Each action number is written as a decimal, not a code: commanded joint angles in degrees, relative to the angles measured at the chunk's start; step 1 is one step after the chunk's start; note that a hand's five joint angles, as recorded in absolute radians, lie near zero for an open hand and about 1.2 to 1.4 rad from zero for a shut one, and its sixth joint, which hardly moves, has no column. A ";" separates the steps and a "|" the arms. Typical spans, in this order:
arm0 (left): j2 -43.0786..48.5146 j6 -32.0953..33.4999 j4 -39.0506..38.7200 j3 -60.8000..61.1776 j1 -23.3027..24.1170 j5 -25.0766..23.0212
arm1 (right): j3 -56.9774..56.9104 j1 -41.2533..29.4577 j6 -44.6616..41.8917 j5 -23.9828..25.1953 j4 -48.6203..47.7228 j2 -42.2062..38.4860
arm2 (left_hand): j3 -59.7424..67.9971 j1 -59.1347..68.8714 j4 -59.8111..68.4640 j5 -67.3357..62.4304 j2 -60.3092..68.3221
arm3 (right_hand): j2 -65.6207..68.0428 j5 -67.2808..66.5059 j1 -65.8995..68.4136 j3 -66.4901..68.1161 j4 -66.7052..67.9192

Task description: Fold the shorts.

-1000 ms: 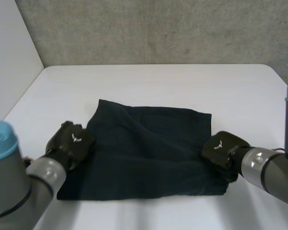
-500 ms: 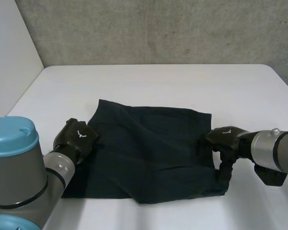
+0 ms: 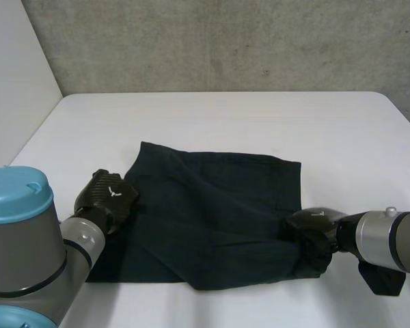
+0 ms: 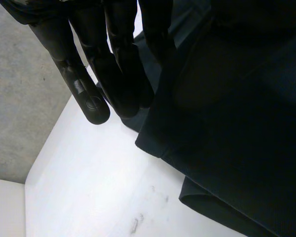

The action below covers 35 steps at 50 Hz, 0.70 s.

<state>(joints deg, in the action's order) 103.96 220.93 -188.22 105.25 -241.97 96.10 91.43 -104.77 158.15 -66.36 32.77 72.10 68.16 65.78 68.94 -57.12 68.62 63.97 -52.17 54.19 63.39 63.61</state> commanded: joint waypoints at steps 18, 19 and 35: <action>0.11 0.12 -45.92 -34.49 -1.40 5.94 | -30.00 -10.80 -7.07 -17.48 -62.53 -2.05 | 11.84 14.22 11.06 -12.88 11.38 | 16.03 -17.83 25.81 16.61 16.39; -0.42 0.03 -46.19 -34.67 -1.39 5.94 | -29.91 -10.80 -7.07 -17.57 -65.17 -1.96 | 11.84 14.22 11.06 -12.88 11.38 | 16.03 -17.83 25.81 16.61 16.39; -2.36 -9.72 -35.21 -16.67 0.45 6.11 | -20.69 -11.06 -7.60 -16.52 -60.29 -2.39 | 11.84 14.22 11.06 -12.88 11.38 | 16.03 -17.83 25.81 16.61 16.39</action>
<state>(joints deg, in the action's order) 101.27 215.44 -228.80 80.08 -241.99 102.20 66.65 -115.71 150.99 -83.32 -33.94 70.93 68.36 65.78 68.98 -57.11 68.78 67.52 -56.09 56.05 67.48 68.30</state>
